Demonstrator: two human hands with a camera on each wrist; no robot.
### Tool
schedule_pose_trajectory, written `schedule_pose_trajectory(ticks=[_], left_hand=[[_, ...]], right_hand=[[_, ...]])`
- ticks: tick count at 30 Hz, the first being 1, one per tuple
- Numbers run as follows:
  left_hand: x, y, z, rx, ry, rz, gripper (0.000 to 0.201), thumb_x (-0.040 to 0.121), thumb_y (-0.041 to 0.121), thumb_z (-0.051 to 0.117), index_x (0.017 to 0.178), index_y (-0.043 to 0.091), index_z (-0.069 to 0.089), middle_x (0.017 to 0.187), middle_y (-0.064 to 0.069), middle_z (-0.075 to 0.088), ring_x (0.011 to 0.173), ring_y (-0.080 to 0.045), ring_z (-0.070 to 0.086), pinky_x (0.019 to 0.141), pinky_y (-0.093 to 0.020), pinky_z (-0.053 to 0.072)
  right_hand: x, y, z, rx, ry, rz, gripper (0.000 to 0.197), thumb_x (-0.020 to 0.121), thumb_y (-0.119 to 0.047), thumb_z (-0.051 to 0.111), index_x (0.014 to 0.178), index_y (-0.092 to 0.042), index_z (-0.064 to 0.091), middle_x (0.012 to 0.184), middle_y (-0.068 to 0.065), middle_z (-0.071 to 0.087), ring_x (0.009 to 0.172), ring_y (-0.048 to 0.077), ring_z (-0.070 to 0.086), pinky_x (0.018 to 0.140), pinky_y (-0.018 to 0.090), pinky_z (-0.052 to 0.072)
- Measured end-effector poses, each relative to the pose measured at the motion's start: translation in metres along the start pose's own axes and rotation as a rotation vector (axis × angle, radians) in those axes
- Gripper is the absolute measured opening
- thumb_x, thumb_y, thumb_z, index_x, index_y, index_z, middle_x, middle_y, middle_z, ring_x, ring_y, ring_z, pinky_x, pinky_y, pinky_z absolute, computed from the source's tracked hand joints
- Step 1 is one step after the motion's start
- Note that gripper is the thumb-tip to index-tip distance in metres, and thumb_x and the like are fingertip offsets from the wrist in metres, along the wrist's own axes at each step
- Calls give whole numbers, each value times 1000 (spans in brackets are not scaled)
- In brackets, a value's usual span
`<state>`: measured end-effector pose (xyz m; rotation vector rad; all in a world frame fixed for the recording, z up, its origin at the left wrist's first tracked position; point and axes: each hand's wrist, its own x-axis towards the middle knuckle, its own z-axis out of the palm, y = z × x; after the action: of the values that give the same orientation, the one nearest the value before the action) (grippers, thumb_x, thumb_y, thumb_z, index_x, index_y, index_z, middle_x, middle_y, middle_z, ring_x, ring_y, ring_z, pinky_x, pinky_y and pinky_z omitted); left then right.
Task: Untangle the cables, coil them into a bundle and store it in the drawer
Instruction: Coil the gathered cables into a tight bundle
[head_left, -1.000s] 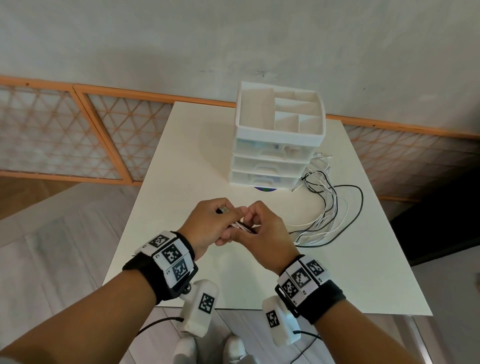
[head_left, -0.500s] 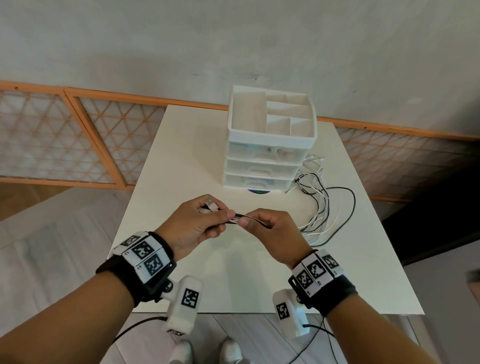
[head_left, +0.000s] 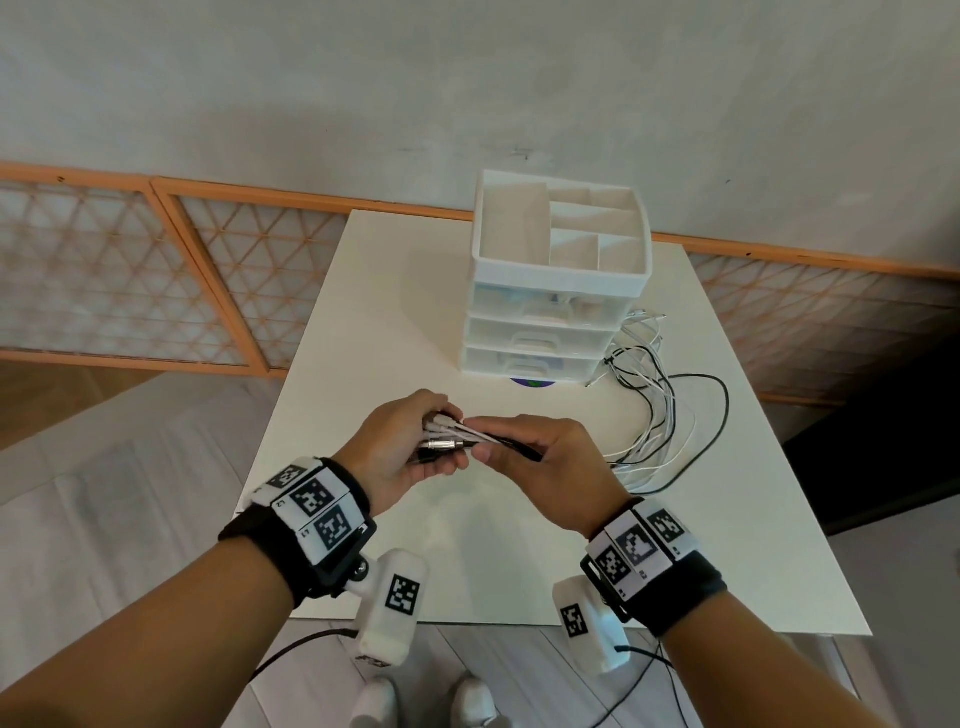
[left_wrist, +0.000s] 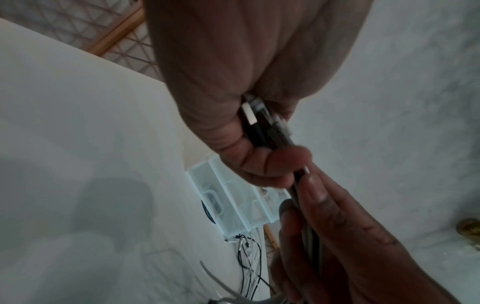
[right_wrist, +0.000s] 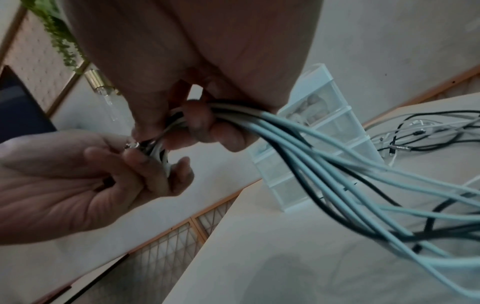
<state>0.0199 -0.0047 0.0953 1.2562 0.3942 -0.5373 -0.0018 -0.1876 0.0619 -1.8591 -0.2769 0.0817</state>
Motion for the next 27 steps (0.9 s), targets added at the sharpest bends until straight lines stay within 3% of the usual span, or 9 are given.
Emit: schedule_pose_trajectory(ticks=[4,8,11,14,19,22,24,25,27], left_hand=[[1,3,-4,-113,26,-71,36,97,34,52,90,1,65,81,-17,67,56,-26,67,47,-25,55],[1,-2,-3,148,-13,-6,43,87,54,64,86,12,61,70,-8,65,55,-19,62,47,-22,47],[3,-6,1,243,-50,145,38,78,41,78,87,9,59,64,-8,58,51,-17,52,41,-22,39],[5,-11,2,247,0,246,28,86,28,74,84,4,59,57,-10,52,45,-18,45,36,-20,30],[9,-13,-1,261,115,281,18,95,19,59,87,3,55,58,-13,55,41,-20,43,33,-19,25],[10,-14,-4,281,99,231,20,96,21,58,95,3,52,63,-15,60,43,-22,46,34,-22,32],[11,-14,-8,363,78,138,33,95,34,61,102,3,52,76,-13,68,54,-24,59,47,-30,52],[12,-13,-10,486,105,120,40,93,43,61,106,6,53,87,-10,70,67,-24,65,63,-37,59],[14,-7,-15,829,219,251,47,90,55,57,115,15,55,106,-2,66,96,-20,65,88,-37,52]], right_hand=[[0,6,1,-32,9,-67,25,91,-16,71,113,-27,76,72,1,65,66,19,53,66,24,42],[-3,5,7,-70,-30,-80,24,93,-17,69,113,-27,76,71,-7,65,67,12,57,69,25,47],[-2,2,11,-16,-5,-52,23,93,-14,69,110,-27,77,80,-7,76,68,13,62,73,32,54],[-5,-3,14,47,18,-11,23,89,-15,73,109,-26,78,84,-6,78,67,12,64,72,30,55],[-2,-8,-1,66,77,207,34,85,-33,77,114,-31,61,65,8,66,45,7,49,49,22,41],[-5,-1,-6,-141,-45,168,27,93,-48,61,89,-24,73,51,-5,45,45,10,38,51,23,34],[-7,1,-4,-204,-57,157,38,94,-48,59,73,-19,73,49,-8,39,46,10,33,50,24,31],[-7,0,-5,-229,-49,150,39,94,-46,60,71,-17,72,48,-8,39,45,8,32,49,22,30],[-5,-3,-6,-282,-63,136,39,94,-45,61,72,-15,72,47,-7,41,43,8,34,48,18,30]])
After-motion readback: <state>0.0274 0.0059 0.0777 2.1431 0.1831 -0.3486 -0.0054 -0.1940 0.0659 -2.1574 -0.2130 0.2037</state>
